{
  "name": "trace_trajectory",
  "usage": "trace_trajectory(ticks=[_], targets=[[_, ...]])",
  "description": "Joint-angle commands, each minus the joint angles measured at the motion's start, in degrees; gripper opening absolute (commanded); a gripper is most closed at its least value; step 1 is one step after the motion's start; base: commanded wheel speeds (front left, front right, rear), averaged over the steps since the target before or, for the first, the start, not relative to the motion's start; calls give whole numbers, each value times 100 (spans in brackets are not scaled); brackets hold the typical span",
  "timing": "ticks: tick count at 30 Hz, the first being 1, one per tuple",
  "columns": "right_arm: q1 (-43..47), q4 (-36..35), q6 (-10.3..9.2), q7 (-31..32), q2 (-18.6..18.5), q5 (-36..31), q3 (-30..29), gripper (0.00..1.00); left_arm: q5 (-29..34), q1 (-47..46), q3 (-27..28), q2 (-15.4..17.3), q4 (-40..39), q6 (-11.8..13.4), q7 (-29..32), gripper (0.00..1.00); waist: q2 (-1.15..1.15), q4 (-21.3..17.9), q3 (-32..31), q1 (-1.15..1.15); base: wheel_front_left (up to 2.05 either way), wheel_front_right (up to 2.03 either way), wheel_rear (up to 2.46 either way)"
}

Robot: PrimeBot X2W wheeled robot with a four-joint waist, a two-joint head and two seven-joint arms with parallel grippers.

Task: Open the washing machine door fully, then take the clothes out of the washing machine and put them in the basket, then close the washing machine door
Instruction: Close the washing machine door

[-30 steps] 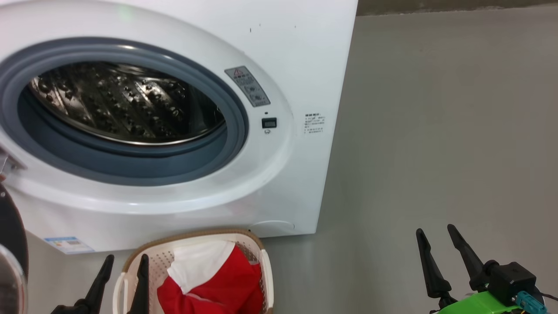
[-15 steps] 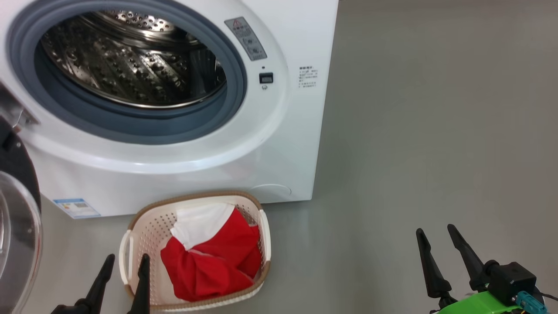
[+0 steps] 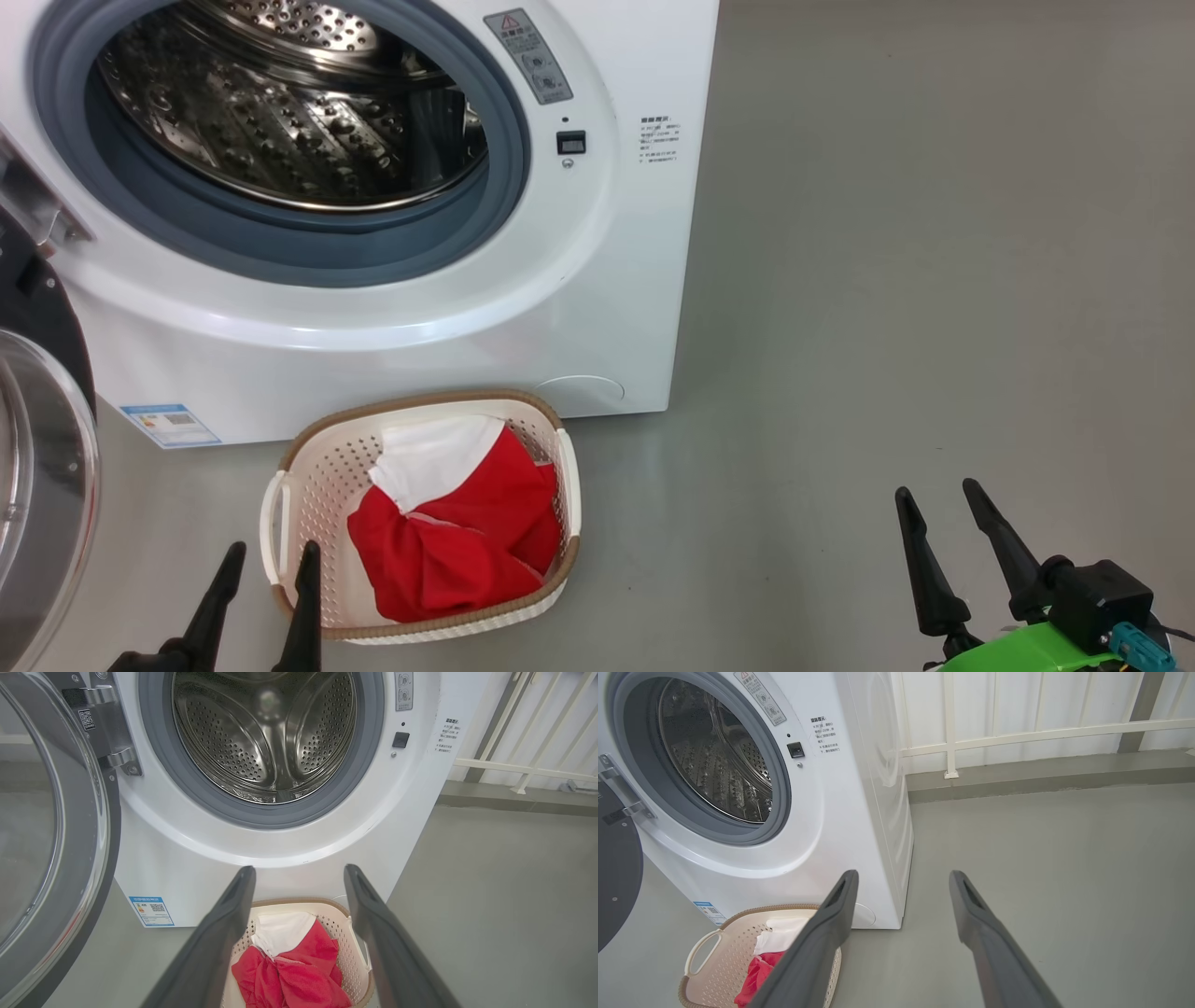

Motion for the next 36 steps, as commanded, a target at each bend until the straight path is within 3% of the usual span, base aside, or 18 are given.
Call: trace_trajectory(ticks=[1, 7, 13, 36], targets=[[-90, -141, 28, -37, -50, -2, 98, 100, 8, -139, 168, 46, -154, 7, -70, 100, 0, 17, -9, 0, 0, 0, 0], [-107, -141, 28, -37, -50, -18, 107, 100, 5, -165, 137, 29, -134, 7, -70, 100, 0, 82, -13, 0, 0, 0, 0], [-79, -109, 28, -37, -50, -65, 146, 100, -58, -235, 74, -35, -44, 7, -70, 100, 0, 409, -38, 0, 0, 0, 0], [-90, 226, 28, -37, -52, -237, 726, 100, -171, 50, 168, -294, 466, 7, -70, 100, 0, 2707, -404, 0, 0, 0, 0]])
